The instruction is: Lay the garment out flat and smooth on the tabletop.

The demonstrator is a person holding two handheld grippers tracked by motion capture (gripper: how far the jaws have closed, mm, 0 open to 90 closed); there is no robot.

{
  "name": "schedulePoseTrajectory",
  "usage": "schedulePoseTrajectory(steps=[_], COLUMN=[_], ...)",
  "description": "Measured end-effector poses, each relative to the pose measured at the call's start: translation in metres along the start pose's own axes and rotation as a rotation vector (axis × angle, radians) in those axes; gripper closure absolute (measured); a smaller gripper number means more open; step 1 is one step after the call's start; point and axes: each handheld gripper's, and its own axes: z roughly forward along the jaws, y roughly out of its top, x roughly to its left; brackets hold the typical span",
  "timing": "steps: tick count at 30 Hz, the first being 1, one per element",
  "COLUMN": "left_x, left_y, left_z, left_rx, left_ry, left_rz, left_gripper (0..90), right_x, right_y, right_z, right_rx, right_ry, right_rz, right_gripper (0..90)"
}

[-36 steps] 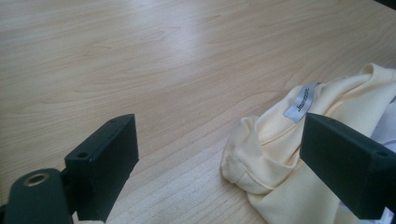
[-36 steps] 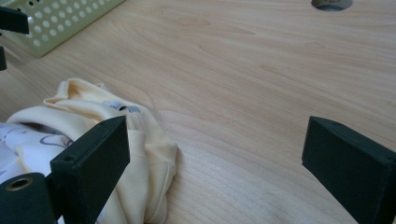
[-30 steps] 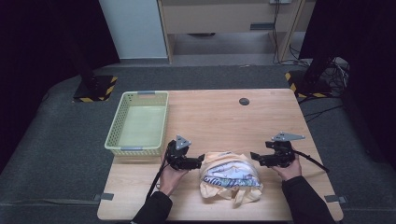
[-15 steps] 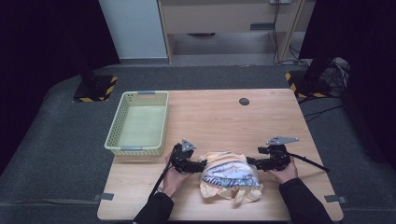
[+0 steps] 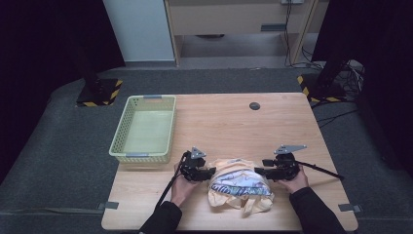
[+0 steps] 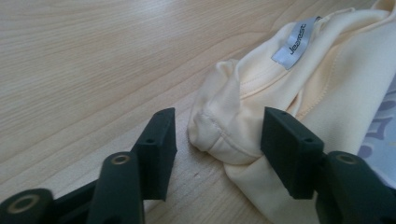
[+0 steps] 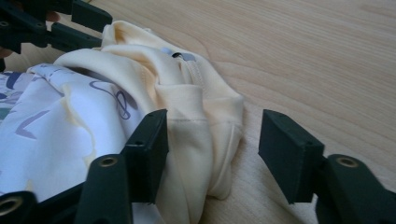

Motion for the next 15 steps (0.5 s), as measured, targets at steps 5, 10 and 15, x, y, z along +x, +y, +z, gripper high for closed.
schedulePoseTrajectory(steps=[5,10,15], left_x=[-0.0007,-0.0020,-0.0033], left_y=[-0.0009,-0.0020,-0.0024], left_z=[0.0016,0.0025,0.0030], left_rx=[0.017,0.023,0.028], left_ry=[-0.016,-0.015,-0.017], left_rz=[0.001,0.003,0.010], left_gripper=[58.7,66.7,74.0], right_x=[0.0005,0.0008,0.0011], right_y=[-0.0010,-0.0014,-0.0019], right_z=[0.0027,0.0051,0.0072], right_rx=[0.024,0.043,0.055], right_ry=[0.031,0.056,0.066], right_rz=[0.000,0.004,0.004], right_gripper=[55.3,64.9,74.9])
